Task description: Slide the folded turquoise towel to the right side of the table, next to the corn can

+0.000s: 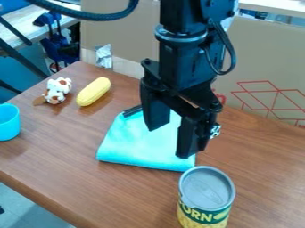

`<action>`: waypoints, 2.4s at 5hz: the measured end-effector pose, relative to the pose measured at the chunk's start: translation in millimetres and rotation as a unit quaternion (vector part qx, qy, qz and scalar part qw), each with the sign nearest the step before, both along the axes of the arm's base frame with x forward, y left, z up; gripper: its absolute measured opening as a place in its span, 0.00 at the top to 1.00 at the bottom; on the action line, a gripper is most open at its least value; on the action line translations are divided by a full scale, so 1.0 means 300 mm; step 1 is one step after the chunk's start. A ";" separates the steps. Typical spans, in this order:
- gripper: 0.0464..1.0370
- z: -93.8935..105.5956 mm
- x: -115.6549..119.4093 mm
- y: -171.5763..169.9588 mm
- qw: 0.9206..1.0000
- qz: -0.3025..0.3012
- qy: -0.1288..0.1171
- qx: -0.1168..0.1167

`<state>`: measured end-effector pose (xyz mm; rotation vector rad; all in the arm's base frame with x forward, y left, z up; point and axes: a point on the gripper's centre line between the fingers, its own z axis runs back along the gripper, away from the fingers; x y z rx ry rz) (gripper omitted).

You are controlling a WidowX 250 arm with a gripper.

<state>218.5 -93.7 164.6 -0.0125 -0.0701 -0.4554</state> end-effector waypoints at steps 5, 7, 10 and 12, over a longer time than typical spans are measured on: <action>0.04 -0.149 0.202 0.260 0.969 0.236 -0.057 0.043; 0.04 -0.210 0.334 0.292 0.955 0.295 -0.028 0.016; 0.04 -0.400 0.375 0.351 0.938 0.340 -0.063 0.014; 0.04 -0.447 0.393 0.303 0.896 0.435 -0.091 -0.016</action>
